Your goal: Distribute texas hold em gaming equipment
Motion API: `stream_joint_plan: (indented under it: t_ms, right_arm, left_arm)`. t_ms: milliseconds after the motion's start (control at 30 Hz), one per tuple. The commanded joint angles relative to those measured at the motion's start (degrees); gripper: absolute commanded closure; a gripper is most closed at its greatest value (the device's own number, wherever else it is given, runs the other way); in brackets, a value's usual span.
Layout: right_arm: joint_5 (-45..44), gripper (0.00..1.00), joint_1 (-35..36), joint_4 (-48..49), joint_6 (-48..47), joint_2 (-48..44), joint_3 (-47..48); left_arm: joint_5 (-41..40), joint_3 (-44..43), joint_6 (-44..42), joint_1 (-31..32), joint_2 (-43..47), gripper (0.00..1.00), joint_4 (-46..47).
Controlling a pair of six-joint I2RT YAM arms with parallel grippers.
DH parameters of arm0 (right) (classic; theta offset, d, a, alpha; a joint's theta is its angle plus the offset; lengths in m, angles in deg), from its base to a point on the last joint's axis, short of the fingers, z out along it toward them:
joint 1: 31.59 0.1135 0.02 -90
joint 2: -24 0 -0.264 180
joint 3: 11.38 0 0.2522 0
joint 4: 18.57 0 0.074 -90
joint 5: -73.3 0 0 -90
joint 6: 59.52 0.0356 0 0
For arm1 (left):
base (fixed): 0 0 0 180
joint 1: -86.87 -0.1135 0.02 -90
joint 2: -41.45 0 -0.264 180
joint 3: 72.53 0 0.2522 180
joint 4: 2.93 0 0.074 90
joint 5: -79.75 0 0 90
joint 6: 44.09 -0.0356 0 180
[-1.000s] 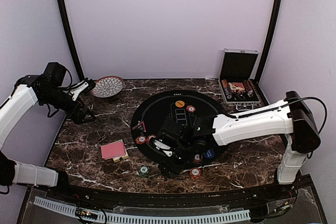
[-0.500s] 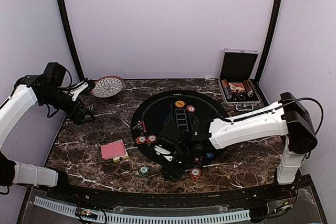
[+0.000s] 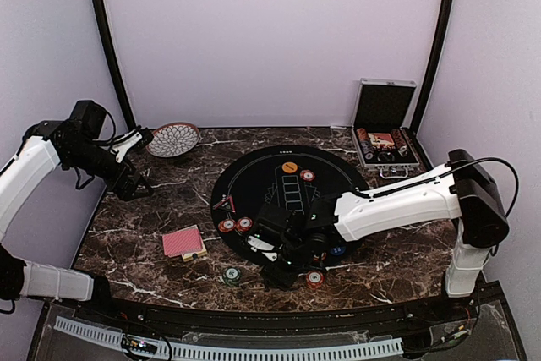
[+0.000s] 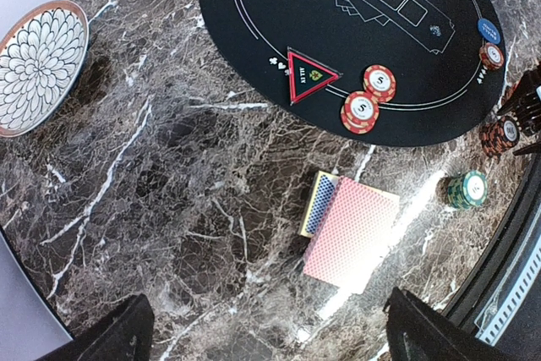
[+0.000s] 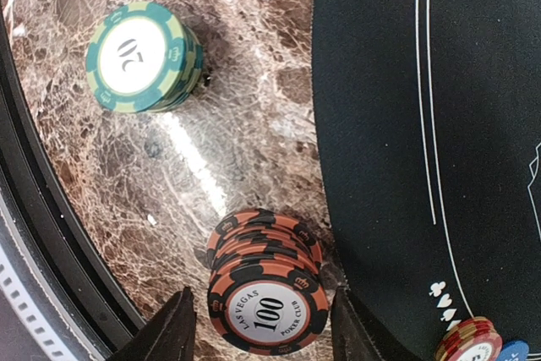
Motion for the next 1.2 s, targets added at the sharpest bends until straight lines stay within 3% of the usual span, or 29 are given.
stream_joint_plan:
  t_ms: [0,267,833,1167]
  right_arm:
    - [0.53,0.48,0.64,1.35,-0.26,0.49,0.14]
    - [0.53,0.58,0.68,1.52,-0.53,1.01,0.53]
    - [0.30,0.88,0.66,2.06,-0.56,-0.49,0.06]
    - [-3.09,0.97,0.60,0.95,-1.11,-4.22,1.29]
  left_arm:
    - [0.09,-1.88,-0.71,0.13,0.88,0.01,-1.56]
    - [-0.06,-1.61,-0.73,0.14,1.07,0.01,-1.56]
    - [-0.44,-1.55,-0.91,0.13,1.20,0.01,-1.57]
    - [-0.45,-1.67,-1.00,0.14,1.36,0.01,-1.65]
